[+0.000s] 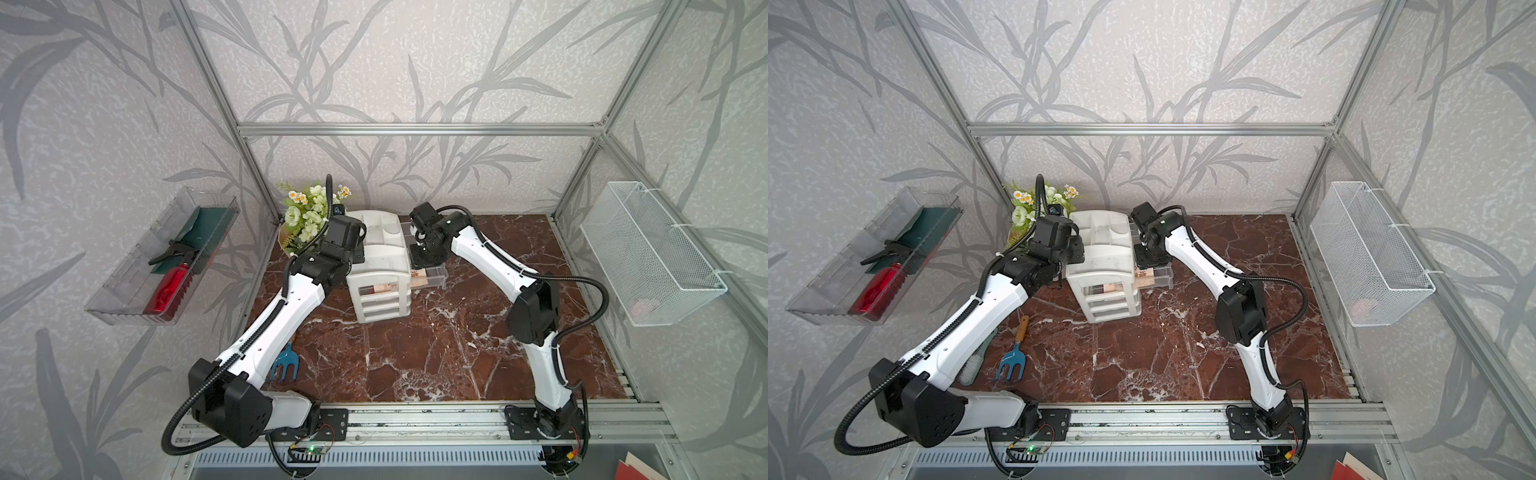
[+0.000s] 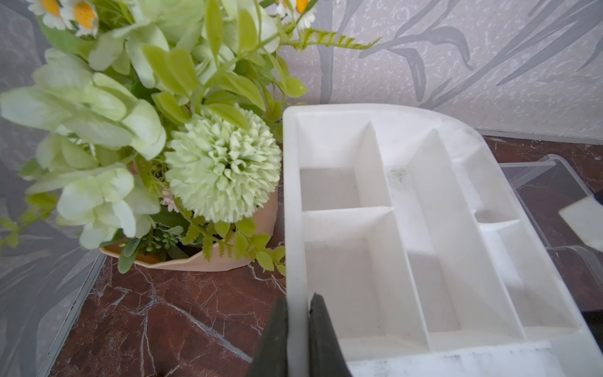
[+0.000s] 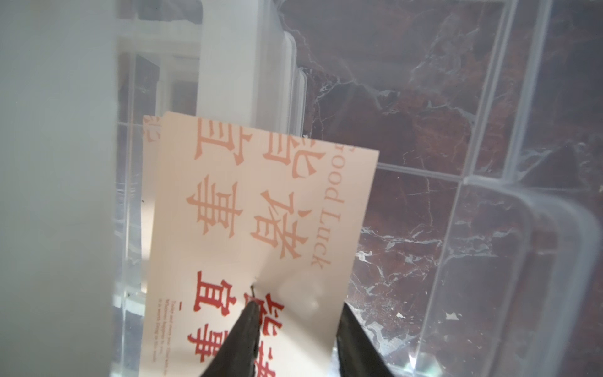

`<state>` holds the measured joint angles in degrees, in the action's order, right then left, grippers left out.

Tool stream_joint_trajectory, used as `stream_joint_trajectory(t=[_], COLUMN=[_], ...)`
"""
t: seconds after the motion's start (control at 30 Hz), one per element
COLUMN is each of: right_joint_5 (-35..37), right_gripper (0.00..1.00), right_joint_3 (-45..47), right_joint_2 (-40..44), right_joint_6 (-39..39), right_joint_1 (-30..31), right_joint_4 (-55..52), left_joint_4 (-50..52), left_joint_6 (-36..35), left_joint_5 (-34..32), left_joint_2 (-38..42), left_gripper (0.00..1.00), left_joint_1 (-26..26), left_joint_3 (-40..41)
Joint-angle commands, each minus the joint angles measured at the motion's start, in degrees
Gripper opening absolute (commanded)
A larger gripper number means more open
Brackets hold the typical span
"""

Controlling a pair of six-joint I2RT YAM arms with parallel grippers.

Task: Take the postcards out of the drawer
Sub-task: Pick up the postcard from the drawer.

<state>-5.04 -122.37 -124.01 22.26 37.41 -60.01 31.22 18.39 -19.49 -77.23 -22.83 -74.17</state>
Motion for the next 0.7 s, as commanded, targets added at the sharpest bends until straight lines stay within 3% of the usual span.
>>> stream_joint_trajectory(t=[0.0, 0.67], right_joint_5=[-4.25, -13.78], right_gripper=[0.34, 0.21], right_joint_3=[4.12, 14.28], right_joint_2=[2.63, 9.37], right_joint_6=[0.48, 3.61], right_joint_1=[-0.66, -1.77], right_joint_4=[1.99, 13.24], left_joint_4=[7.09, 6.99], left_joint_6=[-2.31, -2.4], left_joint_5=[2.74, 3.23], left_joint_2=[-1.08, -0.82], left_gripper=[0.0, 0.0], left_joint_1=[-0.1, -0.07], left_joint_3=[2.59, 2.45])
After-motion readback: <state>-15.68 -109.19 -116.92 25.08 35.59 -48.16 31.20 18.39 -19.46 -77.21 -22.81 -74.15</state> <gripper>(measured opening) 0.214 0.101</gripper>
